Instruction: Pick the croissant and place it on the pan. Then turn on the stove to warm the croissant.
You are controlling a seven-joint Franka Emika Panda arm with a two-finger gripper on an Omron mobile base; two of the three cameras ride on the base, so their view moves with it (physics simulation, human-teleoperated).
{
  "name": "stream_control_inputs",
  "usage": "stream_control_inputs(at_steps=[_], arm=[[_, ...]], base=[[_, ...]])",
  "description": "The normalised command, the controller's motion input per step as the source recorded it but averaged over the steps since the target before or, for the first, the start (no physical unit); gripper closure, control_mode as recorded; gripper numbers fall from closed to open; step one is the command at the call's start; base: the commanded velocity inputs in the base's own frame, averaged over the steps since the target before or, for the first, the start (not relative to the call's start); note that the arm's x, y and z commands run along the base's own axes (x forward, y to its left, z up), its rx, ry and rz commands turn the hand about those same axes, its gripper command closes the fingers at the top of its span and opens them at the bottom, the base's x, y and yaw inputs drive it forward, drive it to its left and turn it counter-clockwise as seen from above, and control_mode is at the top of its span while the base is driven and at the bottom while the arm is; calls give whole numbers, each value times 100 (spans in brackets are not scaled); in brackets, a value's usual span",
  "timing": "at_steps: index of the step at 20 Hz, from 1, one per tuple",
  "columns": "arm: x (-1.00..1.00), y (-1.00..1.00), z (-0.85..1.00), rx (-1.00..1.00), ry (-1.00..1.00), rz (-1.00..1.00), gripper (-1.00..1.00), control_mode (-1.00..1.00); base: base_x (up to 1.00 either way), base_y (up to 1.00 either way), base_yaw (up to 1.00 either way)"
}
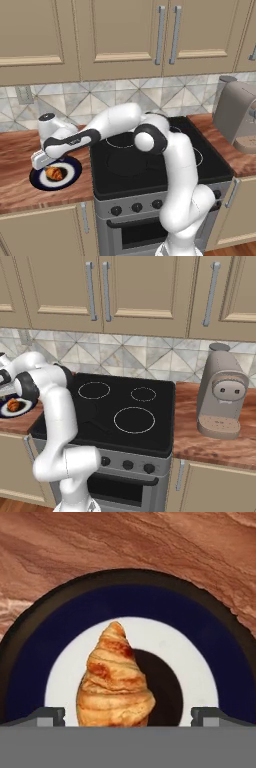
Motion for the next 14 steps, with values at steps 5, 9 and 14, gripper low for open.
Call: stream_control_inputs(at_steps=[5,9,14], arm=[[8,0,-11,0,0,-5,-100,-100],[0,0,-15,0,0,-4,-100,-100],[0,12,-11,0,0,-2,-100,-100]], base=[[0,0,0],[0,0,0],[0,0,0]])
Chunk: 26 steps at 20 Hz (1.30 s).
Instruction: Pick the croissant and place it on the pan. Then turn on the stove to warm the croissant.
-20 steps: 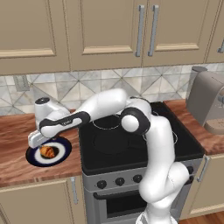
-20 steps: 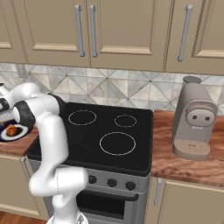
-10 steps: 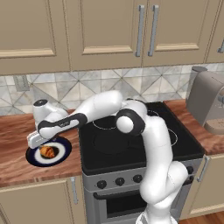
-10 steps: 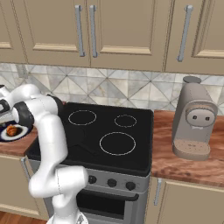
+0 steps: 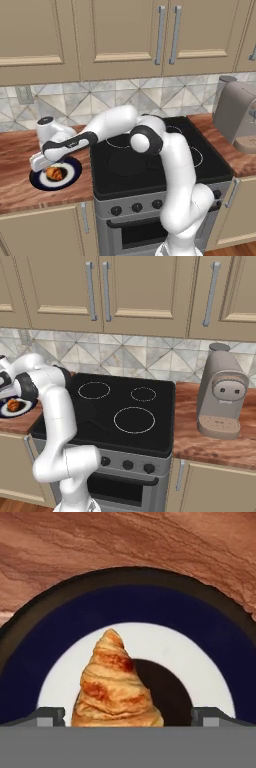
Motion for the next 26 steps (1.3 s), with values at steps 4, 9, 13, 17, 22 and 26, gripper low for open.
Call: stream_control_inputs(at_steps=[4,9,13,17,22,26], arm=[[0,11,-13,0,1,-1,-100,-100],[1,2,-26,0,3,-2,-100,-100],[22,-1,-20,-1,0,-2,-100,-100],[13,1,-19,-1,0,-1,100,-100],[0,0,0,0,0,0,100,-100],[0,0,1,0,0,-1,100,-100]], base=[[0,0,0],[0,0,0],[0,0,0],[0,0,0],[0,0,0],[0,0,0]])
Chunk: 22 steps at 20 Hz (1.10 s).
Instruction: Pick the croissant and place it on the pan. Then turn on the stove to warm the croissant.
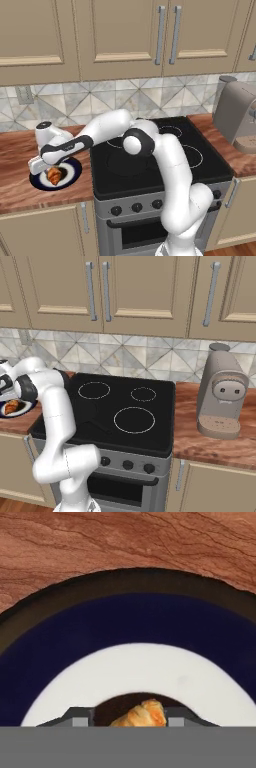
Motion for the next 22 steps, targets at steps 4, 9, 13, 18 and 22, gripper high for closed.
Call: stream_control_inputs(at_steps=[4,9,13,18,22], arm=[[0,0,51,0,-7,0,100,-100],[0,-8,89,-2,-25,0,100,-100],[0,-29,50,-1,-20,0,100,-100],[0,-8,0,0,-1,0,100,-100],[0,-43,13,0,-5,0,100,-100]], base=[[0,0,0],[0,0,0],[0,0,0],[0,0,0],[0,0,0]])
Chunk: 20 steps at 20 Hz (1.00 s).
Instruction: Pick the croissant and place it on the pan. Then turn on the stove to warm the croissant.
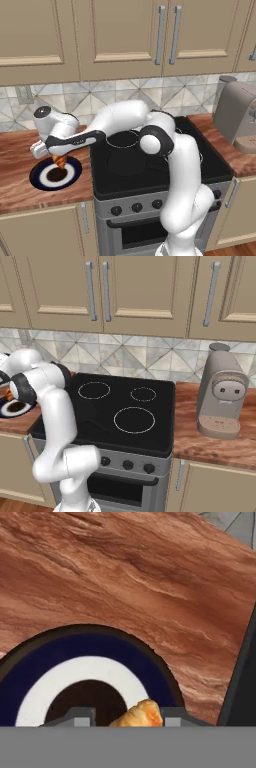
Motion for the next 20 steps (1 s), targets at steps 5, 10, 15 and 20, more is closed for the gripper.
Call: stream_control_inputs(at_steps=[5,10,15,20], arm=[[0,-49,23,2,-5,0,100,-100],[-8,-64,16,5,-5,0,100,-100],[-16,-83,11,6,-7,0,100,-100],[-24,-92,13,7,-10,0,100,-100]], base=[[0,0,0],[0,0,0],[0,0,0],[0,0,0]])
